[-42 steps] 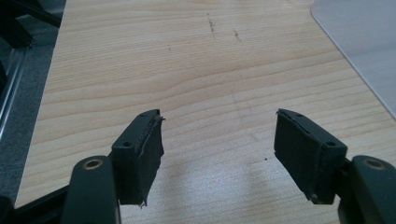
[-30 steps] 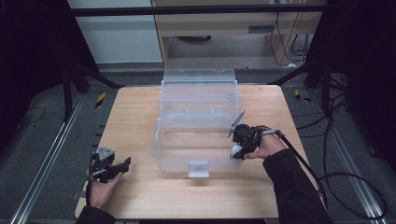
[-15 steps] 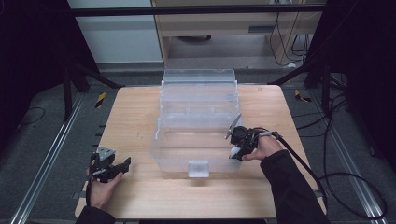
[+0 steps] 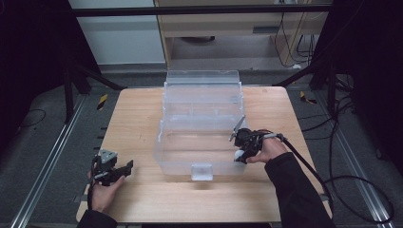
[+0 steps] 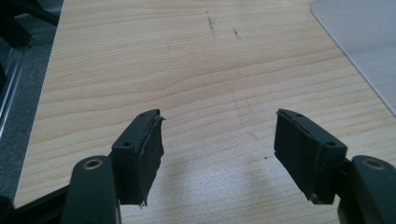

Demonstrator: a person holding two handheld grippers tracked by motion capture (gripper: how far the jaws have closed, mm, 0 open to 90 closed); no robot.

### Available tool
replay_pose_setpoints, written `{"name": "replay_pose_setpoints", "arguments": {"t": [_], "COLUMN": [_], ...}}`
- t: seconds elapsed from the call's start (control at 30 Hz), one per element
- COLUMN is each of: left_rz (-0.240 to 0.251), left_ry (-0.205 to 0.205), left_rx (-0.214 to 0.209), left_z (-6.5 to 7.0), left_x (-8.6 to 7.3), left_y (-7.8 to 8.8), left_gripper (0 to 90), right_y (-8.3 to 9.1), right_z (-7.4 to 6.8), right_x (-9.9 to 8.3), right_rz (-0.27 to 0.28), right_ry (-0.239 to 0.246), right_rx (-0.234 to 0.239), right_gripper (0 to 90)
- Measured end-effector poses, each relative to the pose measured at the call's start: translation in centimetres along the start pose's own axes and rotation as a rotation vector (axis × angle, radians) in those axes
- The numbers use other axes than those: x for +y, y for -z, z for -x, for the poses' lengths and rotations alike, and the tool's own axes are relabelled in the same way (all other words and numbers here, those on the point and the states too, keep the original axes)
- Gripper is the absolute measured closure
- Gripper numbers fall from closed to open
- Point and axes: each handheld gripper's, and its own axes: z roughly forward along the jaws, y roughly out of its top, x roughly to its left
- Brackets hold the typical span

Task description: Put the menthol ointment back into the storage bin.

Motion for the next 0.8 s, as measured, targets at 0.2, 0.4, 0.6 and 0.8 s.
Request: {"name": "replay_pose_setpoints", "arguments": {"t": [0.2, 0.4, 0.6, 0.8], "left_rz": [-0.001, 0.000, -0.001, 0.001], "left_ry": [-0.001, 0.001, 0.002, 0.004], "left_rx": [-0.002, 0.000, -0.004, -0.004], "left_z": [0.0, 0.0, 0.0, 0.0], "left_x": [0.0, 0.0, 0.0, 0.0], "left_y": [0.0, 0.0, 0.0, 0.1], "left_gripper": [32.1, 32.1, 32.0, 32.0], "right_y": [0.1, 1.0, 3.4, 5.0], "right_z": [0.0, -0.1, -0.4, -0.3], "right_x": [0.0, -0.3, -1.5, -4.0], "right_rz": [0.003, 0.067, 0.221, 0.385], "right_ry": [-0.004, -0.027, -0.068, -0.157], "right_rx": [-0.003, -0.021, -0.102, -0.172], "right_gripper": [48.5, 40.8, 33.6, 32.3]}}
